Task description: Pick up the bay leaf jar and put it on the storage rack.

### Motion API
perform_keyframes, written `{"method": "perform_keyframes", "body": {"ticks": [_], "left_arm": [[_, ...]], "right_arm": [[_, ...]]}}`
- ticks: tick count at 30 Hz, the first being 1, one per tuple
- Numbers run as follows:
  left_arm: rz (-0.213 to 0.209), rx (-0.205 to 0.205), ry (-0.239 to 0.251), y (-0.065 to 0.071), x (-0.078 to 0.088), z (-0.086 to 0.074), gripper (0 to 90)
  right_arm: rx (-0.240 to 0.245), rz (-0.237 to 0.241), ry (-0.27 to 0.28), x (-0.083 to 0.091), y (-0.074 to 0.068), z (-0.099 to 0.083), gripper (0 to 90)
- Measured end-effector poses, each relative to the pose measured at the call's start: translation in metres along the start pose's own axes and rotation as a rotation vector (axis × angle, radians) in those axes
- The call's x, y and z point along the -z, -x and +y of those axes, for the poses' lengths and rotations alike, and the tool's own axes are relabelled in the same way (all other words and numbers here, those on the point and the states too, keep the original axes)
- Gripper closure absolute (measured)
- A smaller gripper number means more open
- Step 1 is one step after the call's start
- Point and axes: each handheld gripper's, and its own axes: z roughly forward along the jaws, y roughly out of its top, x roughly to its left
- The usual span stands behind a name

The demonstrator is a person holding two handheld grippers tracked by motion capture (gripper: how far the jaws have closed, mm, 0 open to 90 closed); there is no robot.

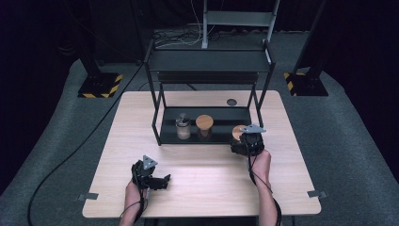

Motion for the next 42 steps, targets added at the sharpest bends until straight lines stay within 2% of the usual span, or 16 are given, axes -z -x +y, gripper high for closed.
{"method": "perform_keyframes", "body": {"ticks": [24,42], "left_arm": [[0.001,0.0,-0.001,0.0,0.0,0.0,0.1],[0.0,-0.001,0.0,0.0,0.0,0.0,0.1]], "right_arm": [[-0.007,0.005,-0.008,-0.008,0.003,0.005,25.1],[-0.003,0.006,-0.013,-0.016,0.002,0.015,25.1]]}}
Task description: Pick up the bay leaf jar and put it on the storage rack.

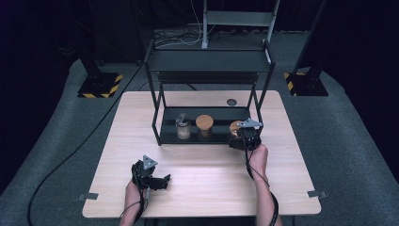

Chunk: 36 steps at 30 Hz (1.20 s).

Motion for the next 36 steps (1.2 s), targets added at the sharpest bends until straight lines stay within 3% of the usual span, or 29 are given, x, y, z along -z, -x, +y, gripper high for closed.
{"method": "perform_keyframes", "body": {"ticks": [21,36], "left_arm": [[0.0,0.0,0.0,0.0,0.0,0.0,0.1],[0.0,0.0,0.0,0.0,0.0,0.0,0.1]], "right_arm": [[-0.042,0.015,0.002,-0.015,0.004,0.003,25.1],[-0.055,-0.007,0.016,-0.028,0.009,0.004,25.1]]}}
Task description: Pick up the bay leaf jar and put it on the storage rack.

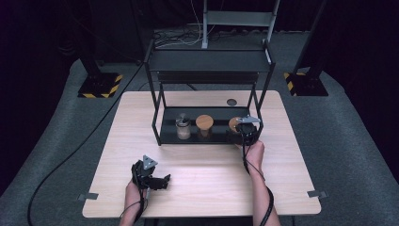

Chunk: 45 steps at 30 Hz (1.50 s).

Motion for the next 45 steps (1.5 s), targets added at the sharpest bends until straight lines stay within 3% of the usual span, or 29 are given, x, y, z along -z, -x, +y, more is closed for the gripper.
{"method": "perform_keyframes", "body": {"ticks": [45], "left_arm": [[0.0,-0.001,0.001,0.0,0.0,0.0,0.1]], "right_arm": [[0.014,-0.028,-0.003,-0.025,-0.003,0.004,25.1]]}}
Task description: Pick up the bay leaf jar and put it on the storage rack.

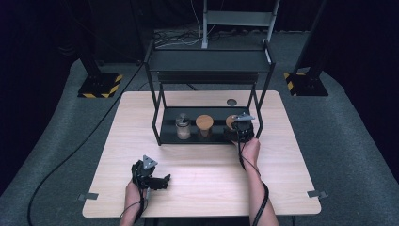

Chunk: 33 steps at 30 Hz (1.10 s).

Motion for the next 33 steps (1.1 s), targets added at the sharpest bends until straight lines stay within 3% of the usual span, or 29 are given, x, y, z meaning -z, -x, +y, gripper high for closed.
{"method": "perform_keyframes", "body": {"ticks": [12,21,33], "left_arm": [[0.0,0.0,0.0,0.0,0.0,0.0,0.1],[0.0,0.0,0.0,0.0,0.0,0.0,0.1],[0.001,0.0,-0.001,0.0,0.0,0.0,0.1]], "right_arm": [[-0.005,0.001,-0.023,-0.009,0.001,-0.002,25.1],[-0.034,0.031,0.005,-0.01,0.007,-0.007,25.1],[-0.038,0.027,-0.006,-0.012,0.006,-0.004,25.1]]}}
